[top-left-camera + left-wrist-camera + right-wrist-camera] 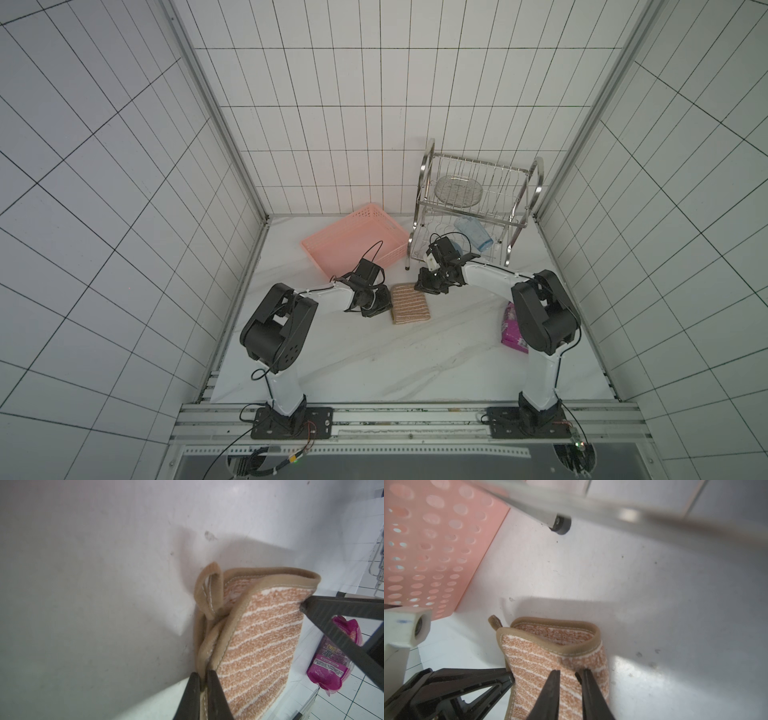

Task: Fold the square dishcloth
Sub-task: Smooth out the cleaning item at the center of the board, then reset both arms

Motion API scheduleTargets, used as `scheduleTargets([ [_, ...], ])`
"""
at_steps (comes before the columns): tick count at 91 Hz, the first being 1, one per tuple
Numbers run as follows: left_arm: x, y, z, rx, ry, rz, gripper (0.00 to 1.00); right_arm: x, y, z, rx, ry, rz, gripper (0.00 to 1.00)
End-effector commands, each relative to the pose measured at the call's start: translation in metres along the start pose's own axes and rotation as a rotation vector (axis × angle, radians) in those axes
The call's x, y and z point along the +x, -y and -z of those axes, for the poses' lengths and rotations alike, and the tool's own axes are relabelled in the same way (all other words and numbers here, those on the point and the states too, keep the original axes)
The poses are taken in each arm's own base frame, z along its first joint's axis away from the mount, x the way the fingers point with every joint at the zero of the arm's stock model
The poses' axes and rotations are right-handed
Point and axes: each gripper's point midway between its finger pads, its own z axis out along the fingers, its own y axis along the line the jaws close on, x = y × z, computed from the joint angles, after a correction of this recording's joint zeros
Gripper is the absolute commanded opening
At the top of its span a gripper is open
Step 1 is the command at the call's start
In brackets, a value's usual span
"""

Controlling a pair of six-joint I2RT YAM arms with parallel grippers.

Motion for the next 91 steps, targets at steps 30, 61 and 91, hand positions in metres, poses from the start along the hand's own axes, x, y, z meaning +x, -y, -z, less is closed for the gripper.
scheduleTargets([
  [30,-0.01,0.042,0.068,0.086,0.11,-0.039,0.52,0.012,-0.006,0.101,0.074,0.195,0.08,0.47],
  [61,-0.042,0.015,0.202,-0.058,0.545,-0.029,0.97,0.037,0.1,0.263,0.539,0.641,-0.044,0.99],
  [91,-0.09,-0.091,0.314,-0.372,1.098,0.144,0.99,0.061,0.193,0.358,0.945,0.921,-0.231,0.99],
])
